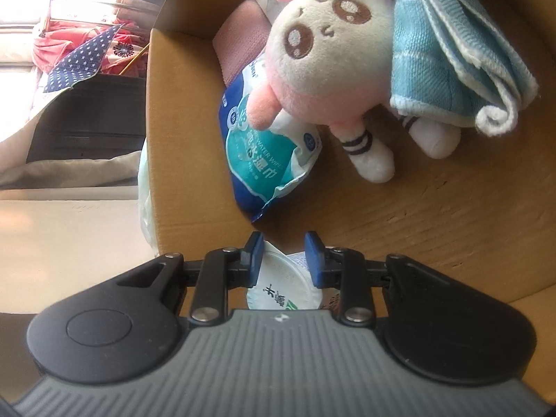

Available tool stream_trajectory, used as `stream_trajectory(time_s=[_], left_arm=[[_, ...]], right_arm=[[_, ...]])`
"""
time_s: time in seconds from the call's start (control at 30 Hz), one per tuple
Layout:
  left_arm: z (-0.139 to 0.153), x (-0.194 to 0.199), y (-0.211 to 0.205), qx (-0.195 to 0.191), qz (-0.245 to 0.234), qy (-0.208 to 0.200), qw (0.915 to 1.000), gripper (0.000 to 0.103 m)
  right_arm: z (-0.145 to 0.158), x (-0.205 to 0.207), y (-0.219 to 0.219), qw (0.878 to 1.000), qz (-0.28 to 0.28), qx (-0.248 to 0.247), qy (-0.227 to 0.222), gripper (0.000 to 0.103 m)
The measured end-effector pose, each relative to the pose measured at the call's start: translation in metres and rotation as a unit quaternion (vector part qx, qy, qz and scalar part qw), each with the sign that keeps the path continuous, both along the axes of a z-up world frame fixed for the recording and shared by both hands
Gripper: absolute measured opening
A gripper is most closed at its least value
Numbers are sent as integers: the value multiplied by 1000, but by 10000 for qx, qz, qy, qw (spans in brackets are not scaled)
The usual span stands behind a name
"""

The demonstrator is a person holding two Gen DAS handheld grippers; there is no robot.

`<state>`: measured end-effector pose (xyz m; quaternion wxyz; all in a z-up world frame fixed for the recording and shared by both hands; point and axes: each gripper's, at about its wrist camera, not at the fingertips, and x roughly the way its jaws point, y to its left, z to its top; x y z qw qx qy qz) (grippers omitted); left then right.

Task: Organize soft objects
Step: 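Carry the yogurt cup into the box and open the right gripper, then move the right gripper to the orange-white striped sock and grasp it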

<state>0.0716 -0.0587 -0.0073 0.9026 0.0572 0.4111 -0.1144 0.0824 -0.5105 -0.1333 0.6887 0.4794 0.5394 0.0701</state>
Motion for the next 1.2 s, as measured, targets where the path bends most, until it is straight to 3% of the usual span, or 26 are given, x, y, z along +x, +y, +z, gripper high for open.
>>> stream_trajectory(time_s=[0.13,0.23,0.4,0.6,0.83,0.97,1.2], left_arm=[[-1,-10,19,148,145,-160,9997,68],[-3,-18,32,271,271,-264,9989,70],[-8,-30,55,482,494,-355,9970,71],[-18,-36,71,752,690,-393,9940,71],[-27,-29,88,856,932,-466,9909,71],[-31,-14,103,774,1164,-435,9892,69],[-54,30,142,208,1520,192,9880,67]], right_arm=[[17,-3,-1,9995,-83,-302,-71,48],[43,-8,-3,9959,-197,-801,-377,51],[92,-10,8,9871,-164,-1143,-1109,52],[124,15,79,9806,673,-753,-1679,54],[107,57,195,9739,1688,12,-1515,54],[88,84,256,9691,2092,195,-1289,54],[37,127,337,9697,2297,176,-819,54]])
